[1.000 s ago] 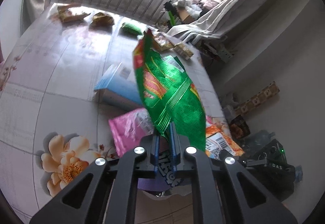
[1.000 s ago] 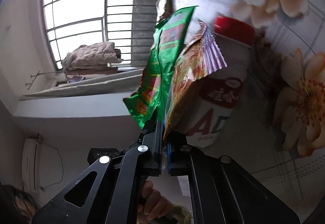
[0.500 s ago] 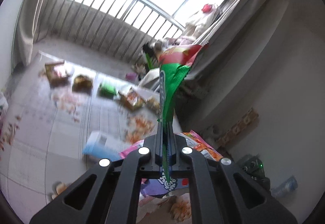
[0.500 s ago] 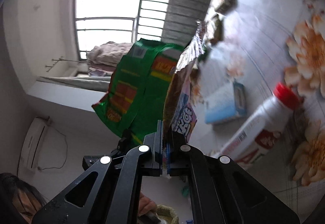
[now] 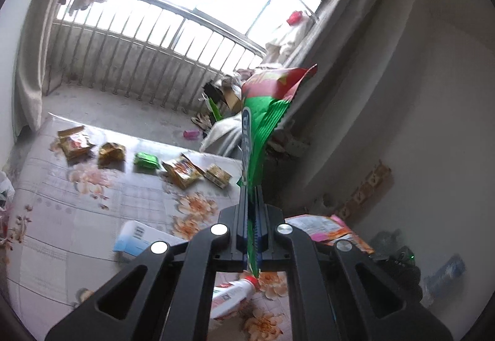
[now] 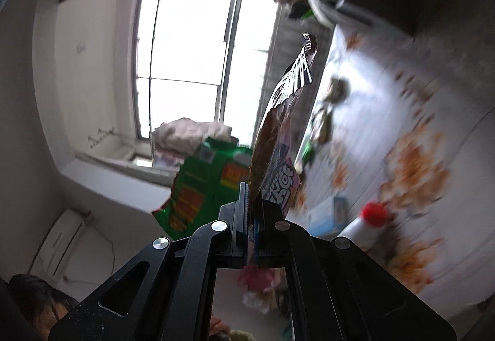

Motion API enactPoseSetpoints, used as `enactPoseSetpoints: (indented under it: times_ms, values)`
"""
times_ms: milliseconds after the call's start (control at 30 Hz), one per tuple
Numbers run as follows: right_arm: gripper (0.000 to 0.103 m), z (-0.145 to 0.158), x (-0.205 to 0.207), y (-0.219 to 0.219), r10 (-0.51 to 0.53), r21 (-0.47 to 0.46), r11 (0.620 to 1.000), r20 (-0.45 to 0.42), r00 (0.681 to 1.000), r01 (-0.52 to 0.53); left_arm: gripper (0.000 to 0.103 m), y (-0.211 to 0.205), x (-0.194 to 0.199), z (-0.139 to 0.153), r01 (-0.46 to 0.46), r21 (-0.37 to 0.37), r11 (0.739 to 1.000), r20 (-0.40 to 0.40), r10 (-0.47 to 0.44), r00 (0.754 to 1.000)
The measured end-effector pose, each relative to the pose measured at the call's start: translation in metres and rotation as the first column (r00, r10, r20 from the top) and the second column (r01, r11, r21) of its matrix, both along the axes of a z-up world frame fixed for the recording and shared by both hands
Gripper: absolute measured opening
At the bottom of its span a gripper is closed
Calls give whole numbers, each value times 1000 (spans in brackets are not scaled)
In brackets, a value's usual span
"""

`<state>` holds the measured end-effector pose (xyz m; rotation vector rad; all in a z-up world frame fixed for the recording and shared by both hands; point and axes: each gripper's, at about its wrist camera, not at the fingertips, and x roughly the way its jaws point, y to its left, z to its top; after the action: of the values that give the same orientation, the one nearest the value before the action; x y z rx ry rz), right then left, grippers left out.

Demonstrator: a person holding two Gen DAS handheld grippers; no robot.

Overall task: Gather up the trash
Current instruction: 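Lift and carry green bag with left tool while right tool carries orange packet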

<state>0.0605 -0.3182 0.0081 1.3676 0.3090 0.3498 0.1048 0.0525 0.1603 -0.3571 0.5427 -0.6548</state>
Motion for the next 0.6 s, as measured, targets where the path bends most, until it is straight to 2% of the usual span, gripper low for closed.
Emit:
enactPoseSetpoints:
  times_ms: [133,233,333,467,600]
  values:
    - [1,-13,-41,-33,-115,8,993,-13,993,115,3,-47,-8,-5,85,37,996,-13,-84,996]
    - [1,-32,-76,-55,-219,10,976,-42,975,219,3,-88,-15,-10,162,57,985,-18,-161,987]
    - [1,-46,-118,-78,-335,-33,942,-90,938,334,3,-140,-24,-20,259,82,962,-35,-257,966]
    - [1,-58,-177,-104,-504,-189,860,-179,845,473,3,-218,-35,-41,387,143,911,-90,-378,922]
    - [1,-74,-206,-120,-616,-374,777,-287,734,506,3,-302,-50,-72,497,222,839,-158,-472,867]
